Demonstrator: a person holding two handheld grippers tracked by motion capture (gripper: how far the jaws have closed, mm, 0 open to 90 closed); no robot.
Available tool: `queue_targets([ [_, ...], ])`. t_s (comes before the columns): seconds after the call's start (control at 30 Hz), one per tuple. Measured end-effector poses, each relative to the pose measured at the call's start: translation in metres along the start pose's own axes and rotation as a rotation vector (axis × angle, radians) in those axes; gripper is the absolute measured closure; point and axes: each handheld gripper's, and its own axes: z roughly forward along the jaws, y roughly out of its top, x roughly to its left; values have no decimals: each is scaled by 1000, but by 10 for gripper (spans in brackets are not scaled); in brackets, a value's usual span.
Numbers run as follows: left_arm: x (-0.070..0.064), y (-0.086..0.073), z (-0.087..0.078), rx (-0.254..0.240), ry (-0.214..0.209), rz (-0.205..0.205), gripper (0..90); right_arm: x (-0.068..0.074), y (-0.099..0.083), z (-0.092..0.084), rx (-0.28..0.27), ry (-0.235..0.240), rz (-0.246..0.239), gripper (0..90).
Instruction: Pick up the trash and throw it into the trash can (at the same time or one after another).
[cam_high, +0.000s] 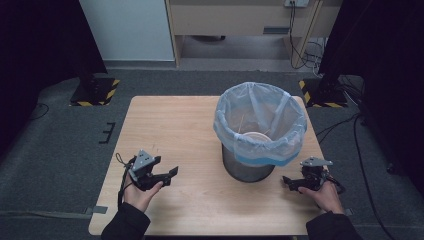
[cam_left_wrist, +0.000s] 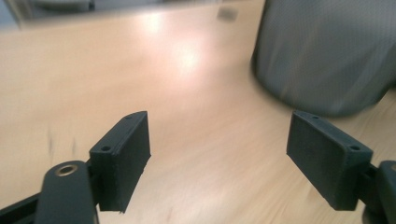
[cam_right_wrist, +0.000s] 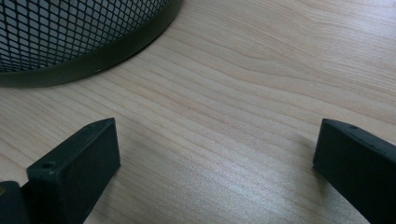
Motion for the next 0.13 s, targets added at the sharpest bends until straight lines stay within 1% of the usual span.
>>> queue_targets([
  [0.07,9,-13,5,89,33,-11,191,0,0,0,0,0,-3,8],
  [0.13,18,-21,10,146,69,8,185,0,0,0,0,0,-3,8],
])
